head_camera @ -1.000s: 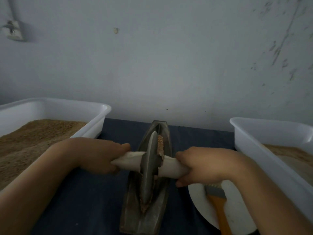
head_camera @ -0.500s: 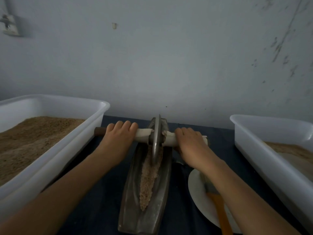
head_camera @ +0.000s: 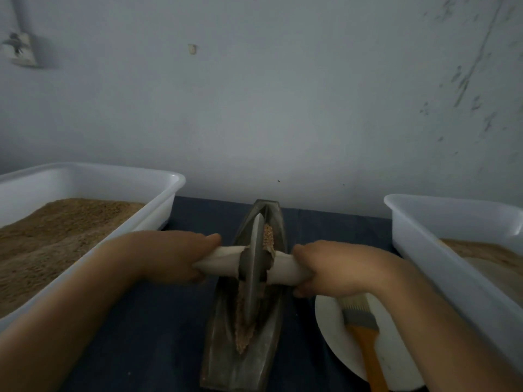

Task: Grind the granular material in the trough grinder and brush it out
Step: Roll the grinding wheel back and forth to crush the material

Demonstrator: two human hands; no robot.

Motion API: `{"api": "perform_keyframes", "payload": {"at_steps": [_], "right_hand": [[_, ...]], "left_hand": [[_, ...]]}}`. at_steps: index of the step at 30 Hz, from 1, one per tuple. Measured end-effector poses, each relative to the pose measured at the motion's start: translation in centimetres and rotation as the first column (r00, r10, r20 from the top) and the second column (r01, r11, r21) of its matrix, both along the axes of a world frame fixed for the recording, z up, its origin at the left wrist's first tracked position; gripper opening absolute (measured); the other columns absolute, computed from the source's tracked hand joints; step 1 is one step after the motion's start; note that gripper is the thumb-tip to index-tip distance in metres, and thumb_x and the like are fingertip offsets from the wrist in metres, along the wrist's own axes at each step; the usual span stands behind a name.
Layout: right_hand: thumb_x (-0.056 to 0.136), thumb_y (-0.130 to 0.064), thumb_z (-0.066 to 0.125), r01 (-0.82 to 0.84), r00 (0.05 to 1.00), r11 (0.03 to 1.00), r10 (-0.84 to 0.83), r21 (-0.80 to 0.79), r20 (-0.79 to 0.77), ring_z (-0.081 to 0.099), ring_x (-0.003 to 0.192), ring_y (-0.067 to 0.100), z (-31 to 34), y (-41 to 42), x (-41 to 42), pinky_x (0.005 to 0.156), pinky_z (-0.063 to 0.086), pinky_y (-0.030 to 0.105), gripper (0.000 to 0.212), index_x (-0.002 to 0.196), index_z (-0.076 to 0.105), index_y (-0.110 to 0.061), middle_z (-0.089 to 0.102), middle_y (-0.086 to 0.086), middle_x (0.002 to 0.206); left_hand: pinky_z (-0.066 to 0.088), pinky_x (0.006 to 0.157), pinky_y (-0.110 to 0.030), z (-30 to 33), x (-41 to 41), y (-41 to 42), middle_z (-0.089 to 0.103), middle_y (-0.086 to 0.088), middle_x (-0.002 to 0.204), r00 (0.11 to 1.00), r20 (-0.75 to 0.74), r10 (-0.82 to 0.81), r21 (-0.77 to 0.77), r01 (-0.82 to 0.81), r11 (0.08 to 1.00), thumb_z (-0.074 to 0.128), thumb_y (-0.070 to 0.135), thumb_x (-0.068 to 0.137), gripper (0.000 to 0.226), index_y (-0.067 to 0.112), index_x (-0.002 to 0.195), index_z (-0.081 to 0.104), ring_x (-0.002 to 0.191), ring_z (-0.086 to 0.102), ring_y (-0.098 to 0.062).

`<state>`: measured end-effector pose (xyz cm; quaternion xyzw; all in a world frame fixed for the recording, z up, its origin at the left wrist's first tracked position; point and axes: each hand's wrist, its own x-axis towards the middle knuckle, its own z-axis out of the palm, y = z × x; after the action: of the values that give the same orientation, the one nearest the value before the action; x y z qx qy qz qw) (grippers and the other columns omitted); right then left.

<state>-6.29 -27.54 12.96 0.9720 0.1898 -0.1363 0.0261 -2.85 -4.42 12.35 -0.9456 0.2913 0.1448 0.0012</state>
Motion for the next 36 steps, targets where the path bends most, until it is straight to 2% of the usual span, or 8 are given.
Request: {"api": "perform_keyframes", "payload": {"at_steps": [4,8,11,15,19,25,30,36], "right_hand": [[0.088,-0.043,0.059,-0.013,0.996,1.0,0.011,-0.015,-0.083,0.047,0.084,0.011,0.8,-0.1,-0.9,0.058,0.034,0.018,0.037,0.112,0.049,-0.016,0.044,-0.008,0.085],[0.089,-0.037,0.059,0.018,0.998,1.0,-0.017,0.02,-0.058,0.049,0.089,0.013,0.1,-0.3,0.1,0.063,0.037,0.023,0.037,0.115,0.048,-0.013,0.053,0.001,0.103],[0.091,-0.028,0.057,0.055,0.992,0.997,-0.062,0.059,0.111,0.048,0.092,0.016,-1.6,-0.4,1.7,0.065,0.033,0.026,0.032,0.115,0.046,-0.011,0.053,0.004,0.109],[0.09,-0.021,0.054,0.034,0.856,0.998,-0.059,0.058,0.513,0.046,0.102,0.023,-4.4,-0.9,3.8,0.071,0.023,0.03,0.025,0.111,0.045,-0.012,0.051,0.006,0.113],[0.085,-0.018,0.059,0.027,0.777,0.994,-0.087,0.106,0.623,0.046,0.098,0.022,-5.5,-1.0,4.9,0.07,0.021,0.03,0.026,0.108,0.047,-0.013,0.052,0.006,0.109],[0.089,-0.017,0.053,0.031,0.828,0.999,-0.039,0.025,0.559,0.047,0.102,0.024,-4.4,-0.5,3.9,0.072,0.023,0.03,0.025,0.112,0.046,-0.012,0.053,0.008,0.112],[0.092,-0.025,0.056,0.05,0.985,0.998,-0.054,0.028,0.165,0.052,0.104,0.021,-1.5,0.0,1.6,0.067,0.031,0.025,0.034,0.121,0.045,-0.009,0.054,0.008,0.119],[0.089,-0.038,0.059,-0.032,0.998,0.999,0.032,0.007,-0.057,0.047,0.083,0.01,0.7,-0.1,-0.7,0.055,0.032,0.015,0.039,0.118,0.05,-0.014,0.049,-0.004,0.094]], "left_hand": [[0.036,0.07,-0.015,0.8,-0.7,0.3,0.046,0.015,0.091,0.998,-0.063,-0.021,0.067,0.025,0.997,0.053,0.034,0.093,0.024,0.033,0.1,0.031,0.08,0.046,0.001],[0.033,0.066,-0.015,0.2,0.0,-0.1,0.045,0.014,0.089,1.0,-0.027,0.001,0.039,0.0,0.999,0.053,0.028,0.093,0.025,0.031,0.096,0.028,0.077,0.044,-0.001],[0.035,0.081,-0.022,-1.2,1.2,-0.9,0.048,0.004,0.108,0.98,0.198,0.035,0.013,-0.038,0.999,0.053,0.027,0.093,0.025,0.028,0.104,0.03,0.091,0.044,-0.008],[0.037,0.092,-0.033,-4.0,3.5,-1.5,0.047,0.001,0.12,0.825,0.555,0.111,-0.066,-0.089,0.994,0.05,0.029,0.093,0.03,0.021,0.118,0.034,0.109,0.047,-0.018],[0.034,0.091,-0.031,-5.4,4.5,-2.1,0.045,0.003,0.116,0.712,0.68,0.177,-0.169,-0.083,0.982,0.055,0.023,0.088,0.035,0.023,0.117,0.036,0.107,0.046,-0.017],[0.038,0.098,-0.034,-4.5,4.1,-1.4,0.047,0.003,0.124,0.812,0.567,0.139,-0.142,-0.069,0.987,0.052,0.032,0.092,0.036,0.023,0.123,0.035,0.113,0.047,-0.016],[0.039,0.093,-0.027,-1.5,1.8,-1.0,0.05,0.005,0.12,0.969,0.242,0.052,-0.004,-0.053,0.999,0.055,0.03,0.092,0.033,0.027,0.116,0.034,0.103,0.049,-0.01],[0.039,0.077,-0.02,1.0,-0.9,0.0,0.048,0.014,0.088,0.998,-0.058,-0.005,0.077,0.01,0.997,0.054,0.03,0.092,0.023,0.032,0.095,0.032,0.082,0.049,-0.004]]}}
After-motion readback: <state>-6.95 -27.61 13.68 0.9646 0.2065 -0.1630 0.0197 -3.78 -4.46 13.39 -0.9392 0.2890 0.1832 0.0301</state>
